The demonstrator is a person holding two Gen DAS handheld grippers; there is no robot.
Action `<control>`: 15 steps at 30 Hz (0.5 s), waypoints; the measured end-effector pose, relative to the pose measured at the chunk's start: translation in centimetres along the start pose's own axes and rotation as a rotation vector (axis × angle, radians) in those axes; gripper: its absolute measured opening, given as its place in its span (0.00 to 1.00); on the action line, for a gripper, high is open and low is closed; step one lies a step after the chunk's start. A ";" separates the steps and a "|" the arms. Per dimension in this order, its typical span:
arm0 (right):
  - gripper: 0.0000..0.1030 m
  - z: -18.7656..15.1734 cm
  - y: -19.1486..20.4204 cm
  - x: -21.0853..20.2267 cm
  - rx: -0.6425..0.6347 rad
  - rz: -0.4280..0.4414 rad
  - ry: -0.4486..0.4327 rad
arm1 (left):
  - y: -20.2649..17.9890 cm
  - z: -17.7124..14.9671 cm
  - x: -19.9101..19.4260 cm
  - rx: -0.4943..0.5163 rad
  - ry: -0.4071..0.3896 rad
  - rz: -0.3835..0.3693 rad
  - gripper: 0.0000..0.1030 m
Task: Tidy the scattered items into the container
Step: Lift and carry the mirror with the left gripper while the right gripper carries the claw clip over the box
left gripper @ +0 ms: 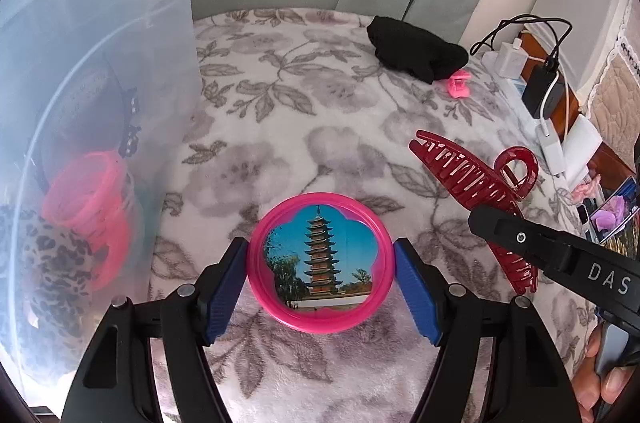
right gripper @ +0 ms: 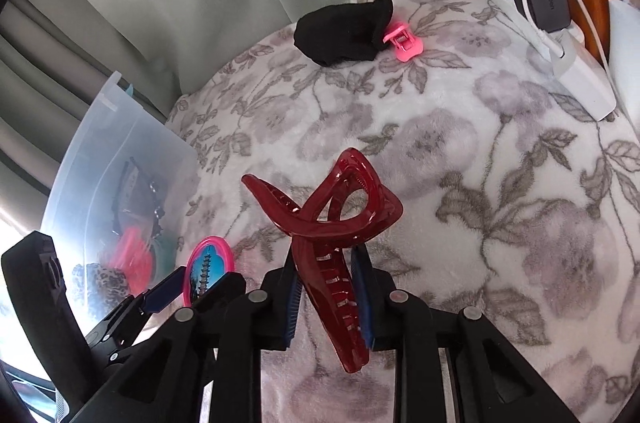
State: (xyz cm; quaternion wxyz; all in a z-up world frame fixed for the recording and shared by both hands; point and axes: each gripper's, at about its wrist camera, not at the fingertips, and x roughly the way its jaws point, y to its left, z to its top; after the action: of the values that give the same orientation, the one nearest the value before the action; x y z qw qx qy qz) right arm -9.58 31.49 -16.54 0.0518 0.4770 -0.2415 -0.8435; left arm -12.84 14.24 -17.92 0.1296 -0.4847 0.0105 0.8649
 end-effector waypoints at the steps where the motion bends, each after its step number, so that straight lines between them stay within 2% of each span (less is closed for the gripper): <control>1: 0.25 0.0 0.1 -0.5 0.001 0.003 -0.010 | -0.2 0.1 -0.5 0.004 -0.012 -0.002 0.72; 15: 0.25 -0.2 2.3 -10.7 -0.015 0.052 -0.207 | -2.3 0.8 -10.8 0.039 -0.229 -0.018 0.72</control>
State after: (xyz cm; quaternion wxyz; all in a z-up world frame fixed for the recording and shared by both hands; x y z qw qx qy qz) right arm -3.98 32.82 -7.24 0.0519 0.3803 -0.2517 -0.8884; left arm -7.60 14.28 -8.21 0.1470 -0.3801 0.0084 0.9131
